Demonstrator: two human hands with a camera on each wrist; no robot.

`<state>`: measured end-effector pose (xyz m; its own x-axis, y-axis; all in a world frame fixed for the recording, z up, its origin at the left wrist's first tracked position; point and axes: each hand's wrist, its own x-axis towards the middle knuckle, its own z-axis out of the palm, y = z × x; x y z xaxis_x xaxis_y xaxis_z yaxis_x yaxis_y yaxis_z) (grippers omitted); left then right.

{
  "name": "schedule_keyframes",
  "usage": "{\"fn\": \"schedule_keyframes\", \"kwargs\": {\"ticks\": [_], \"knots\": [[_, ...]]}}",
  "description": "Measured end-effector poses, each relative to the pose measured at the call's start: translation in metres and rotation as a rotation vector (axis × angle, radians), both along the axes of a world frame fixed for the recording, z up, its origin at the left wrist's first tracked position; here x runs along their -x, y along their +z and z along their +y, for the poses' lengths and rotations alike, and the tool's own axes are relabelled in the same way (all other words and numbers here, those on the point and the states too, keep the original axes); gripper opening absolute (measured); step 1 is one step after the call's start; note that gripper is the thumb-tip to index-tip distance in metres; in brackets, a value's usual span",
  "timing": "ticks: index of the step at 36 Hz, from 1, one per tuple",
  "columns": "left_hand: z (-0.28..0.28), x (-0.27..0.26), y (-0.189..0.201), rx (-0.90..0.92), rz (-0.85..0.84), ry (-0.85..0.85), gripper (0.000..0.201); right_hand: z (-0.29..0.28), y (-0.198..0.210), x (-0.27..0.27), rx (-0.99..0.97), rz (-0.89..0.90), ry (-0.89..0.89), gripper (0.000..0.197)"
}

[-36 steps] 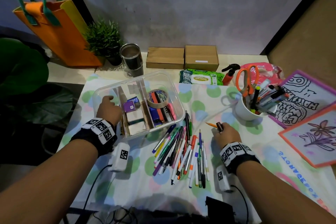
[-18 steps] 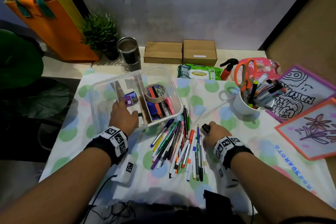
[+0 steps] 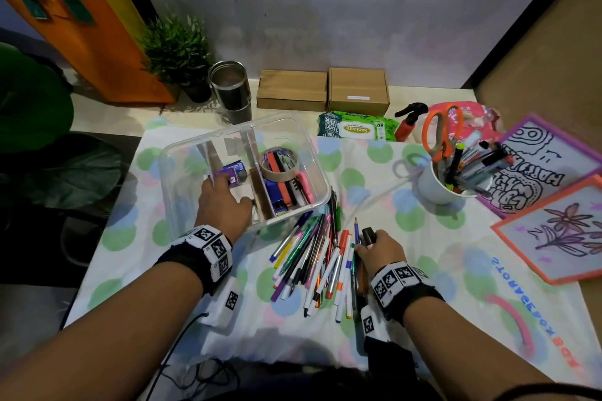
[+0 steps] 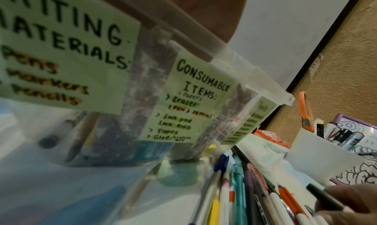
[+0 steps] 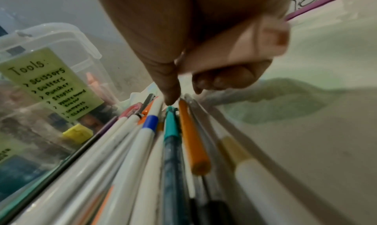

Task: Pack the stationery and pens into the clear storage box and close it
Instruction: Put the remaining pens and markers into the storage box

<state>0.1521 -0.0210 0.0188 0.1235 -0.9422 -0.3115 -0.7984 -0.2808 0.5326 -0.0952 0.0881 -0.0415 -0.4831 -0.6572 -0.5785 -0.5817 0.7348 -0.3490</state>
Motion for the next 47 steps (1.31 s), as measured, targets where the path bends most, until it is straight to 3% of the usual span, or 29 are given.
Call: {"fn": "schedule_keyframes", "kwargs": {"ticks": [6,12,18,22,29,32,36,42,47], "knots": [[-0.001,0.0,-0.002,0.002,0.002,-0.003,0.049,0.013,0.0,0.003,-0.046,-0.008,-0.074,0.049],[0.0,0.0,0.0,0.006,0.019,0.003,0.048,0.016,0.0,-0.007,-0.13,0.007,0.014,0.029],[0.001,0.0,0.0,0.003,0.013,0.003,0.049,0.013,0.0,-0.022,-0.123,0.135,0.167,0.028],[0.001,0.0,0.0,0.001,0.014,0.003,0.051,0.012,0.002,-0.022,-0.126,0.158,0.179,0.026],[0.0,0.0,0.0,0.004,0.007,-0.001,0.05,-0.001,0.007,0.003,-0.017,-0.041,-0.163,0.033],[0.0,0.0,-0.001,0.008,0.006,-0.001,0.05,-0.011,0.009,0.009,0.07,-0.063,-0.213,0.03],[0.0,0.0,-0.001,0.012,-0.002,-0.002,0.05,-0.026,0.007,0.004,0.148,-0.079,-0.167,0.03],[-0.001,0.0,-0.004,0.019,0.013,0.003,0.05,-0.039,0.003,-0.006,0.045,-0.07,-0.066,0.036],[-0.001,-0.001,-0.006,0.023,0.02,0.004,0.049,-0.04,0.003,-0.009,0.025,0.022,0.002,0.027]]}}
